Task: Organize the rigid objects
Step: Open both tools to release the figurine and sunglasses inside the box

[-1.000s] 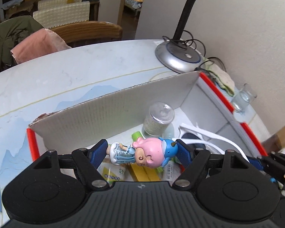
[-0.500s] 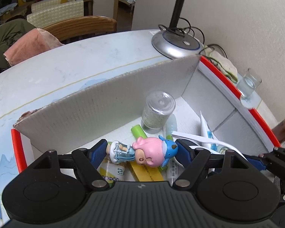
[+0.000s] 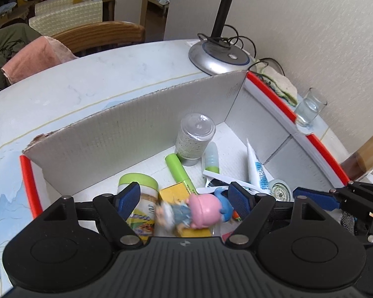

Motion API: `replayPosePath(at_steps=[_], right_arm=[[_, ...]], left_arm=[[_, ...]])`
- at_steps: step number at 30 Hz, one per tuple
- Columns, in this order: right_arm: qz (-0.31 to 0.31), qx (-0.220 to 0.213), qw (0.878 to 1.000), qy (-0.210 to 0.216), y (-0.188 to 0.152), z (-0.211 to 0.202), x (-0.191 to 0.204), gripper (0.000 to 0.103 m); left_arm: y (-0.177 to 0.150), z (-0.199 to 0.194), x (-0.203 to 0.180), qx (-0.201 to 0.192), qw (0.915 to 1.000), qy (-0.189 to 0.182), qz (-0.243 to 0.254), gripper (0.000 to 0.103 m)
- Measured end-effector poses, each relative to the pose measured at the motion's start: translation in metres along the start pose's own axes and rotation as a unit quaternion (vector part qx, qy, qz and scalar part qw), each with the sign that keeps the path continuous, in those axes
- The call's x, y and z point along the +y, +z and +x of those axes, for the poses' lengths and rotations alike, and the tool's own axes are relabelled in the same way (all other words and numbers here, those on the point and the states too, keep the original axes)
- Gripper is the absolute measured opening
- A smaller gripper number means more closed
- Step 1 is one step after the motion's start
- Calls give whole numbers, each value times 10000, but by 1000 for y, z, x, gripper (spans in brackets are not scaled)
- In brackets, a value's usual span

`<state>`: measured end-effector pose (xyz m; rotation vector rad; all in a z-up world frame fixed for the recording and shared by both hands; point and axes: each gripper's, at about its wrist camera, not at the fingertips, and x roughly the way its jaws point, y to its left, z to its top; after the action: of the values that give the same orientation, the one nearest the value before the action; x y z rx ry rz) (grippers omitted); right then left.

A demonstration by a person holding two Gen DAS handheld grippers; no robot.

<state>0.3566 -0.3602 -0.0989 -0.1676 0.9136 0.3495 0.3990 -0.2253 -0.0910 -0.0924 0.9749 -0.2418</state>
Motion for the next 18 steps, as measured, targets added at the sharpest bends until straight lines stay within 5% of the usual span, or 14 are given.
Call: replayPosePath(at_steps=[18], right_arm=[[157,-513,9982,275,-5,-51,-1,61]], left_arm=[[-30,-73,-13,-698,9973,14,244,79]])
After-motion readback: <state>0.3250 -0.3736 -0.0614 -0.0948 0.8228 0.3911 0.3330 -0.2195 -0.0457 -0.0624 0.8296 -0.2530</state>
